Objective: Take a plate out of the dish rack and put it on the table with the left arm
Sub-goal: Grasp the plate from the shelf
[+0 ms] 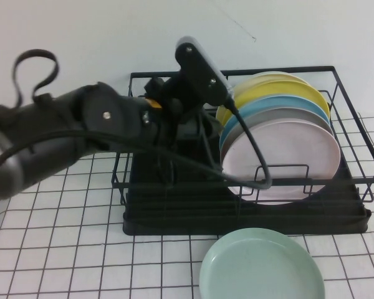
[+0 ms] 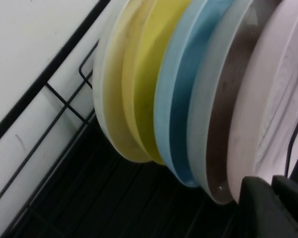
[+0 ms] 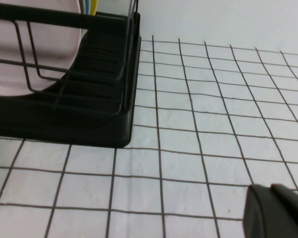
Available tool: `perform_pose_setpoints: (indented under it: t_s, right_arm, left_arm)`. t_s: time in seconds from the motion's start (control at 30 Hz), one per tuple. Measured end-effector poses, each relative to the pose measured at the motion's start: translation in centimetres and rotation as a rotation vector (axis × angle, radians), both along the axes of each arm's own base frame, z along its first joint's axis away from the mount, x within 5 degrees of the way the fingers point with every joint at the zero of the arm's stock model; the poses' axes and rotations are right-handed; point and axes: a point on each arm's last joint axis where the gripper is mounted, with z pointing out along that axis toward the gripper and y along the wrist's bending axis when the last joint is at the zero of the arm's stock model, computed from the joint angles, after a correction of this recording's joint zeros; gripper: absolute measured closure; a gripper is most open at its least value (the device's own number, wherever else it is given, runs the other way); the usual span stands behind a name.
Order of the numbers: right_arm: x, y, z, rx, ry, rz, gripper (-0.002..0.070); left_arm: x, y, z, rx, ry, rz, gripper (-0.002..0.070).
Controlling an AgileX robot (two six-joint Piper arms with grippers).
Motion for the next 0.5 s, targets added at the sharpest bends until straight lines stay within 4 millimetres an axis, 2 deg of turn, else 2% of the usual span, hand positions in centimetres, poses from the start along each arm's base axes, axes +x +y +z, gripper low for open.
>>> perform_pose_setpoints:
  t_s: [0.1,0.23,0.33,0.4,0.5]
  right_arm:
    - [0.0,0.0,0.0,0.000,0.000,0.000,0.0679]
    - [0.0,0.0,0.0,0.000,0.000,0.000,0.0679]
    - [0.0,0.0,0.0,0.000,0.000,0.000,0.0679]
    - [0.0,0.0,0.0,0.000,0.000,0.000,0.0679]
    - [0.0,0.0,0.0,0.000,0.000,0.000,0.0679]
  left_arm:
    - [1.5,-1.1,-1.3,0.001,0.029,-0.006,0.0601]
    - [2.7,-2.1,-2.7,0.006,0.067,-0.022,0.0397]
    - [3.2,-2.6,-3.0,-0.020,0.092,-0.015,0.0284]
    - [3.2,-2.7,-2.9,-0.053,0.107,-0.005,0.0272]
    - [3.2,-2.9,-2.7,-0.107,0.136,0.012,0.0321]
